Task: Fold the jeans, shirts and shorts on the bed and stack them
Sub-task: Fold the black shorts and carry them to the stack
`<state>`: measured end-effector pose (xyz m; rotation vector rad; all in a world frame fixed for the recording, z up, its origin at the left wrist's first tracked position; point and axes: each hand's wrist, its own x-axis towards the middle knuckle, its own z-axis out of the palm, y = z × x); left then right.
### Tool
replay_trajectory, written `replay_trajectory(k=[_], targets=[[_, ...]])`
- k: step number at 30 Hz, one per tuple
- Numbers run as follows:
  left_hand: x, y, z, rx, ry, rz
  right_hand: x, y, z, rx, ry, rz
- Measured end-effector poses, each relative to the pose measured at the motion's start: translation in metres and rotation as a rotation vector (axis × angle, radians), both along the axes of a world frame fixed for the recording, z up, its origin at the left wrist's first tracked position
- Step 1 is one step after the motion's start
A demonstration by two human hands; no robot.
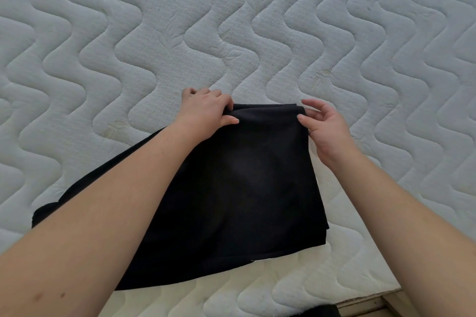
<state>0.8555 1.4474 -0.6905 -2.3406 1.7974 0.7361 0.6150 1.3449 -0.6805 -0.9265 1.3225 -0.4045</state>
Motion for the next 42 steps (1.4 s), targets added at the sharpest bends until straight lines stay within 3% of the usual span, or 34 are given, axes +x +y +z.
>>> replay_trajectory(k=[4,7,13,16,19,22,26,29,32,37,40,42], targets=[[0.009,0.000,0.002,0.015,-0.063,0.055,-0.002,-0.005,-0.007,0.001,0.054,-0.031],[0.014,0.000,0.003,-0.030,0.014,0.223,0.000,-0.003,-0.010,-0.005,0.101,0.083],[0.016,0.004,0.001,-0.171,0.075,0.402,0.006,-0.005,-0.012,-0.403,0.505,0.245],[0.020,0.010,0.000,-0.218,0.149,0.538,0.009,-0.008,-0.014,-0.489,0.610,0.314],[0.028,0.024,-0.002,-0.162,0.362,0.631,0.012,-0.009,-0.015,-0.635,0.616,0.383],[0.031,0.041,-0.003,-0.106,0.428,0.625,0.019,-0.007,-0.010,-0.792,0.516,0.600],[0.026,0.046,-0.006,-0.144,0.423,0.715,0.031,-0.012,-0.015,-0.842,0.691,1.074],[0.020,0.044,-0.001,-0.212,0.464,0.765,0.040,-0.021,-0.015,-0.768,0.766,1.055],[0.012,0.050,0.010,-0.276,0.467,0.738,0.042,-0.022,-0.014,-0.822,0.766,1.150],[-0.006,0.077,0.036,-0.305,0.331,0.519,0.019,-0.001,-0.004,-1.043,0.573,1.147],[-0.026,0.100,0.054,-0.367,0.410,0.465,-0.006,0.012,0.004,-1.053,0.574,1.143],[-0.044,0.118,0.061,-0.404,0.428,0.397,-0.025,0.022,0.004,-1.194,0.581,1.184]])
